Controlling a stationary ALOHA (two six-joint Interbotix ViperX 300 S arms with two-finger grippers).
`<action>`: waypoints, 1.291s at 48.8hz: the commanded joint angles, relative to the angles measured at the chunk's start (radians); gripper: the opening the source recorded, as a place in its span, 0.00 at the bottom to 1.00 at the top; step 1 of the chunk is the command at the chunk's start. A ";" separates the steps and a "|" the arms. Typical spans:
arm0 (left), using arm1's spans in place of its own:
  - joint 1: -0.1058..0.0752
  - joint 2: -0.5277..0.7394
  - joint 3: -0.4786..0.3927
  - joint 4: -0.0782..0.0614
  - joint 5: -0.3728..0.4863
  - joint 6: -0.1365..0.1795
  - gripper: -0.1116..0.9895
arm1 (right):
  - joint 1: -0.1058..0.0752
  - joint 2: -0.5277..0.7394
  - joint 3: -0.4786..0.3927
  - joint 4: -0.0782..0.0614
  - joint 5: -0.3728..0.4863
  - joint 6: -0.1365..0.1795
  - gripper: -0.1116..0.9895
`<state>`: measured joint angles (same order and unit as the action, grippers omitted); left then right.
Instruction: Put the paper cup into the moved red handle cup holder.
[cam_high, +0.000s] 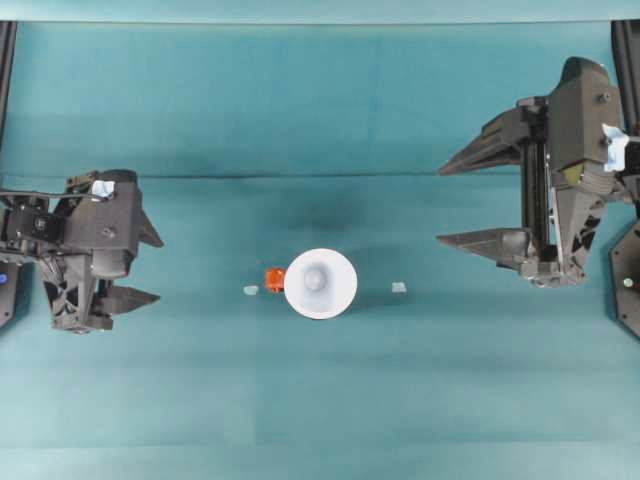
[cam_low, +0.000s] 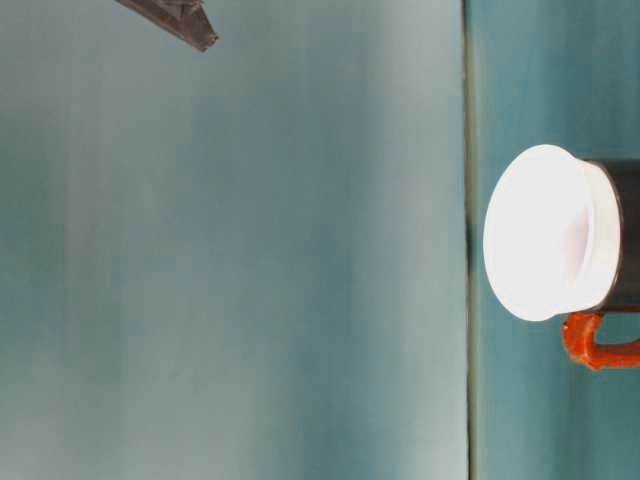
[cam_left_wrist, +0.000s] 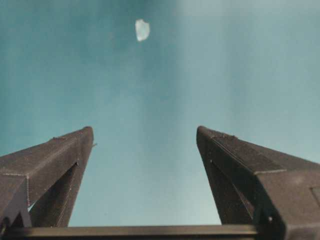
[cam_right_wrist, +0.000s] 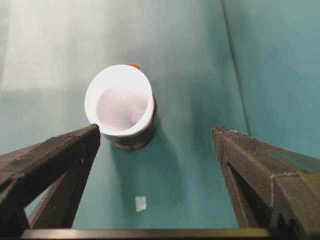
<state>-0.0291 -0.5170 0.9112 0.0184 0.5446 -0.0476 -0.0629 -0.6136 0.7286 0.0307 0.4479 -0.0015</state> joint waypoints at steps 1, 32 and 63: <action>-0.002 -0.005 -0.008 0.003 -0.006 -0.003 0.94 | 0.002 -0.003 -0.009 0.000 -0.005 0.009 0.83; -0.002 -0.005 -0.008 0.003 -0.006 -0.002 0.94 | 0.002 -0.003 0.008 0.003 -0.005 0.009 0.82; -0.002 -0.003 -0.009 0.003 -0.006 -0.002 0.94 | 0.002 0.009 0.012 0.003 -0.005 0.011 0.82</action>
<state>-0.0291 -0.5185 0.9112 0.0199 0.5446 -0.0476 -0.0629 -0.6044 0.7501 0.0307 0.4479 0.0000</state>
